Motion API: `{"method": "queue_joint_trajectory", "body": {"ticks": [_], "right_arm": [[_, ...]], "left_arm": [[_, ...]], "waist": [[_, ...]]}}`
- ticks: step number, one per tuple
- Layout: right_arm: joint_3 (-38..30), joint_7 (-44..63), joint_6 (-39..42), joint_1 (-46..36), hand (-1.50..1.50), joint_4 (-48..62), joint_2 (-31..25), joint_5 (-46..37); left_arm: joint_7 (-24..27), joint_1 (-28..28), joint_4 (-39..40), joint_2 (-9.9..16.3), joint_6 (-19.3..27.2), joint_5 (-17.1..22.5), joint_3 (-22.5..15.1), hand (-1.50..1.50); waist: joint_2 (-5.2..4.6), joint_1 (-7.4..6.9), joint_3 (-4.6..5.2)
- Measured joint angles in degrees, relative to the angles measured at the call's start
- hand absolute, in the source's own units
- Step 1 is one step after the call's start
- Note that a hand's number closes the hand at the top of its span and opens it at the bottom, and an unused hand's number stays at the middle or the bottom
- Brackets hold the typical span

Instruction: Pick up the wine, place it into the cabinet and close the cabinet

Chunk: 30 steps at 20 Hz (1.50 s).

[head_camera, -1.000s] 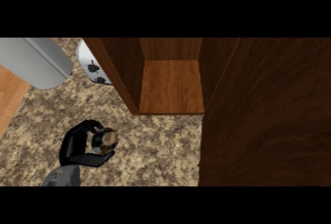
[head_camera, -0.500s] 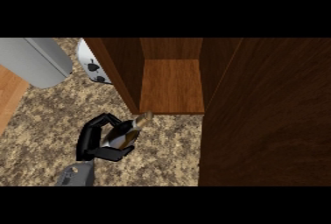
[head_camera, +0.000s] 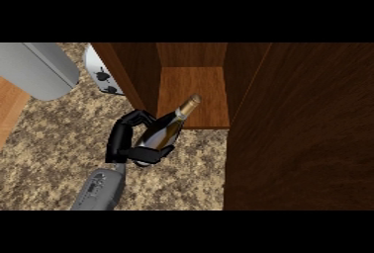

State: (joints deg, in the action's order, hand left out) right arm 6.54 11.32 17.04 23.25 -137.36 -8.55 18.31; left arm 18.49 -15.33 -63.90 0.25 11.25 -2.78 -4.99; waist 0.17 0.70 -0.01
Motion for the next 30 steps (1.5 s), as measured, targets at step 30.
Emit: {"method": "queue_joint_trajectory", "body": {"ticks": [30], "right_arm": [[-2.71,-2.34,3.51,-1.41,-1.50,1.52,-1.15,1.57]], "left_arm": [[-15.25,-1.95,-0.02,4.63,29.72,-5.79,-14.29,1.50]], "waist": [[0.88,1.65,-0.81]]}}
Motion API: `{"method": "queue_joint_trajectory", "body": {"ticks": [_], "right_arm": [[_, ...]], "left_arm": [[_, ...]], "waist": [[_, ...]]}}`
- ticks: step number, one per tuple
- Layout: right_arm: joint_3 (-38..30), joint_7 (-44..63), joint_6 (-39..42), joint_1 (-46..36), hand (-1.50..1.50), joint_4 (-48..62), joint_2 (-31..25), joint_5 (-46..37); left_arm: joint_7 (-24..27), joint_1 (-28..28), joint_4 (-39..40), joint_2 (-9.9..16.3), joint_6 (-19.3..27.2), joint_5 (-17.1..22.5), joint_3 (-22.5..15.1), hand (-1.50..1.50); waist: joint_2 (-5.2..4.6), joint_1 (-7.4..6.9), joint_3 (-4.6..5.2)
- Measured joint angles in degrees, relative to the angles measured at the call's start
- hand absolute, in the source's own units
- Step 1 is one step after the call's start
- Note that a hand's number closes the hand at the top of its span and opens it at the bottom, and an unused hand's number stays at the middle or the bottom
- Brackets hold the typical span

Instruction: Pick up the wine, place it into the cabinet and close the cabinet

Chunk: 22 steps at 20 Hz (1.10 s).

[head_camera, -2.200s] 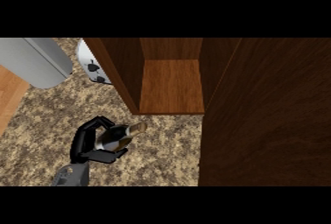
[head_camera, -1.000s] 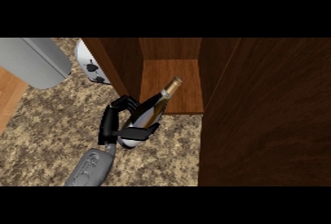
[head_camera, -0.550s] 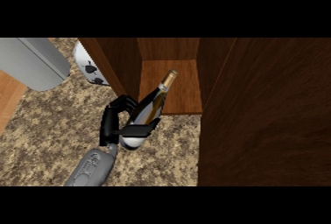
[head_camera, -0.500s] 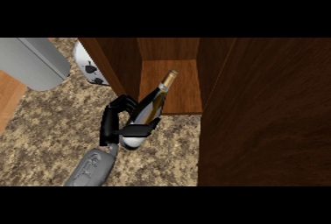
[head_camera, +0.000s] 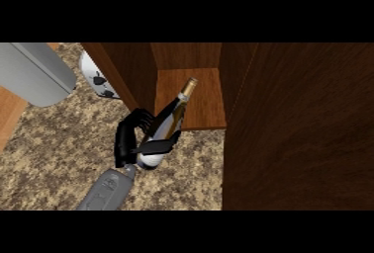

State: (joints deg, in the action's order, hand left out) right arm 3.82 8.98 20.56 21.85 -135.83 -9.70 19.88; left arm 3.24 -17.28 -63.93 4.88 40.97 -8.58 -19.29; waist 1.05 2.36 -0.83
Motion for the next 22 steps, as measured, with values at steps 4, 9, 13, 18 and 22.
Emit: {"method": "queue_joint_trajectory", "body": {"ticks": [4,9,13,18,22], "right_arm": [[0.21,-0.36,0.64,-0.03,-1.50,0.10,-0.05,0.33],[0.95,-0.55,0.89,-0.28,-1.50,0.45,0.32,0.61],[1.29,-1.02,1.43,0.22,-1.50,0.50,0.35,0.81],[1.23,-1.35,2.07,0.52,-1.50,0.62,0.11,1.11],[1.48,-1.50,2.18,0.41,-1.50,0.63,0.18,1.32]], "left_arm": [[-0.92,0.36,-0.04,0.23,2.39,-1.42,-0.44,1.50],[-1.09,0.44,0.47,-0.17,5.07,-2.54,-0.65,1.50],[-1.25,0.83,-0.02,-0.02,6.00,-2.17,-0.44,1.50],[-0.68,1.31,-0.31,-0.41,8.19,-1.86,-0.05,1.50],[-0.97,1.54,-0.69,-1.16,10.10,-1.16,0.51,1.50]], "waist": [[0.01,0.81,-0.11],[-0.05,1.31,-0.18],[-0.12,1.85,-0.17],[-0.35,2.55,-0.12],[-0.49,2.96,-0.06]]}}
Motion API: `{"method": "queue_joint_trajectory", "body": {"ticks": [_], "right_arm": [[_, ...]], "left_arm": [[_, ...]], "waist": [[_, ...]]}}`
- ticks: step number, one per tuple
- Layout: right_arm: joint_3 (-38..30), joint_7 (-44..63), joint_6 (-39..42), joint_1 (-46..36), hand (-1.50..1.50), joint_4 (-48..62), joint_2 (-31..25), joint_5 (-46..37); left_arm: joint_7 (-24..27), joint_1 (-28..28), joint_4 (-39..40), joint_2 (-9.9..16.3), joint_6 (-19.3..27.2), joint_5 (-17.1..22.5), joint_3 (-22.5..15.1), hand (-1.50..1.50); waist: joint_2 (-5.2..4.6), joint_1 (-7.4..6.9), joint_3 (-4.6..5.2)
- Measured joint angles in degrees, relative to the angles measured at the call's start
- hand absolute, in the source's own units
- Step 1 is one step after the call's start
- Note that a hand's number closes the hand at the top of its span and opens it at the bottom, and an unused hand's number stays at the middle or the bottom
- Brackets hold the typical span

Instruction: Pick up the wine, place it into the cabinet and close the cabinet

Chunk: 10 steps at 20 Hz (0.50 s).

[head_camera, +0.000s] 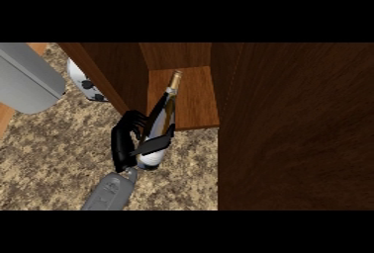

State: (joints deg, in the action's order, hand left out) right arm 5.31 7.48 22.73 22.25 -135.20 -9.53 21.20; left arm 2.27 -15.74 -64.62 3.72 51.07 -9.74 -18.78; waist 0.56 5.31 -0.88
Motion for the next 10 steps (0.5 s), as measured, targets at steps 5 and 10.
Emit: {"method": "queue_joint_trajectory", "body": {"ticks": [5,10], "right_arm": [[0.31,0.01,0.33,-0.05,-1.50,0.18,-0.08,0.24],[0.82,0.06,0.80,-0.58,-1.50,0.26,-0.34,0.48]], "left_arm": [[0.81,-0.24,0.80,0.64,2.29,-1.46,-0.67,1.50],[0.47,-0.39,1.83,2.90,4.11,-5.29,-2.70,1.50]], "waist": [[-0.22,0.31,0.07],[-0.32,0.99,0.03]]}}
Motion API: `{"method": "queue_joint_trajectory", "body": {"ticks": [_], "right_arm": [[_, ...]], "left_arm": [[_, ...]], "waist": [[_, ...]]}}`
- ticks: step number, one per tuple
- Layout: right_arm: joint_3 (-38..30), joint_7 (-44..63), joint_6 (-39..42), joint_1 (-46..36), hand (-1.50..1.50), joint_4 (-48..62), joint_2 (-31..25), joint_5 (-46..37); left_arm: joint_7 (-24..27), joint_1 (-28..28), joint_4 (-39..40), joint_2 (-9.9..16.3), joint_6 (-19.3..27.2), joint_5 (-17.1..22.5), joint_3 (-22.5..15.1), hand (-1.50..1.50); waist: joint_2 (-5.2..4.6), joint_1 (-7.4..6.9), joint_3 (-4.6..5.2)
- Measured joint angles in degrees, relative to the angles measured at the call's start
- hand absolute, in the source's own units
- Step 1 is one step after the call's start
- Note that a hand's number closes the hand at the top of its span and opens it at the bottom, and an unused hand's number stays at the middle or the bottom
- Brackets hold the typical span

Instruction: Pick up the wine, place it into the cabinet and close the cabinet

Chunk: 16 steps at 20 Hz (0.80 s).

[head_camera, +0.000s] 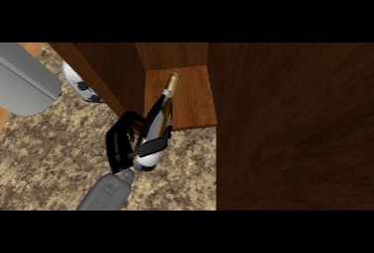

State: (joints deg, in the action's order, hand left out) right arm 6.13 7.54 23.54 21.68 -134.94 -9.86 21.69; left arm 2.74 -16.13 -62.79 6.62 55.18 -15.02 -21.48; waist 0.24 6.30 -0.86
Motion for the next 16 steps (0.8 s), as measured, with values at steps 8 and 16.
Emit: {"method": "queue_joint_trajectory", "body": {"ticks": [8,16], "right_arm": [[-0.17,-0.35,0.68,-0.63,-1.50,0.33,-0.20,0.51],[-0.73,-0.49,1.43,-0.48,-1.50,0.58,-0.74,1.66]], "left_arm": [[-3.75,-0.39,1.08,1.08,2.68,-4.99,-2.22,1.50],[-9.59,-0.95,1.93,-0.03,4.98,-8.49,-3.14,1.50]], "waist": [[-0.11,0.64,-0.12],[-0.09,1.04,-0.22]]}}
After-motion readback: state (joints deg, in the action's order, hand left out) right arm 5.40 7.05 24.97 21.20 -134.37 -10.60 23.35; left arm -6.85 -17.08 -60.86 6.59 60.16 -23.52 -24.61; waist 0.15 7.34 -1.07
